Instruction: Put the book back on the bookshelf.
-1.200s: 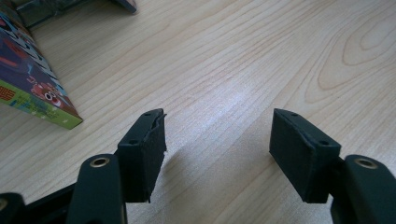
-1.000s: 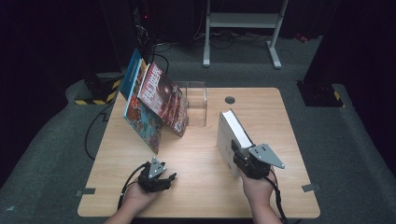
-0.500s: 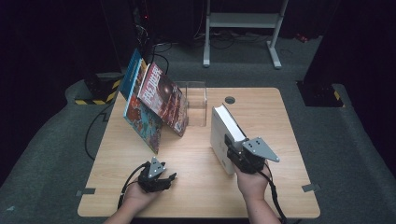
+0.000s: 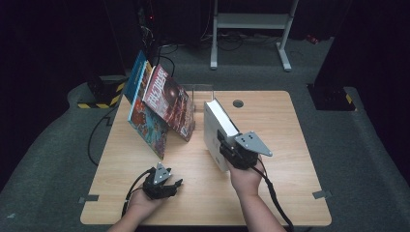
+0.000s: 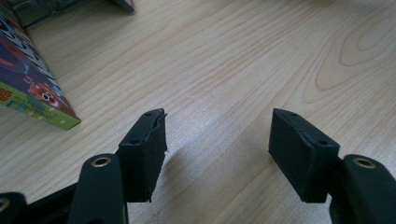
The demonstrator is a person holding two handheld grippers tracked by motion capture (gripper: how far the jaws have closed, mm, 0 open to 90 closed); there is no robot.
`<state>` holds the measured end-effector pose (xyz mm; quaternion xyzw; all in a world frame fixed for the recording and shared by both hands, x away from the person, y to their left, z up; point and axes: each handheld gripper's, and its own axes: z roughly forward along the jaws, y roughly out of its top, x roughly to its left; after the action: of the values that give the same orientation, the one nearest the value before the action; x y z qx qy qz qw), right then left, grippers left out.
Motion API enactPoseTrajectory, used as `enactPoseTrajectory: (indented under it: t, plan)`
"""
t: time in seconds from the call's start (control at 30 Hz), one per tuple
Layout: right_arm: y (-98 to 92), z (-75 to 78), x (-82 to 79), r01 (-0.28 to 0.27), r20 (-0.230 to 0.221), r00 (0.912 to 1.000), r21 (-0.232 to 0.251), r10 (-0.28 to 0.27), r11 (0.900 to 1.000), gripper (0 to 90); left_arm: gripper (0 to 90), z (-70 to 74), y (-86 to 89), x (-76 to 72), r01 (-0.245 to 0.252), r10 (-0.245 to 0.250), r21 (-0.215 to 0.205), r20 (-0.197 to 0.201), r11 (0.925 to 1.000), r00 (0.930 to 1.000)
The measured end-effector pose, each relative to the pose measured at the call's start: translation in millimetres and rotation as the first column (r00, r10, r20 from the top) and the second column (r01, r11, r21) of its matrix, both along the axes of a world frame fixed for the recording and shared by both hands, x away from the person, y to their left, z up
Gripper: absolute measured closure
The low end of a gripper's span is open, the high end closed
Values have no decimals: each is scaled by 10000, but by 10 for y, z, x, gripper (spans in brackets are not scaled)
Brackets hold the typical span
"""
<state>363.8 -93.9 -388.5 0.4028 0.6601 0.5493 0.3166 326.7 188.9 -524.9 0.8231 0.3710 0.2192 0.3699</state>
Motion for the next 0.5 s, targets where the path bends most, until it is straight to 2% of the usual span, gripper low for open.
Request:
enactPoseTrajectory:
  t: [0.13, 0.33, 0.5]
  plan:
    - [57, 9, 83, -73, -43, 10000, 107, 73, 9999, 541, 370, 0, 1, 2, -1, 1, -23, 10, 10000, 10000]
    - [198, 15, 297, 84, -98, 9999, -18, -84, 10000, 542, 370, 0, 7, 0, 48, -47, -76, 9, 10000, 10000]
    - [273, 17, 393, 170, -79, 9998, -163, -171, 9997, 542, 370, 5, 18, 5, 101, -101, -17, 48, 9999, 9999]
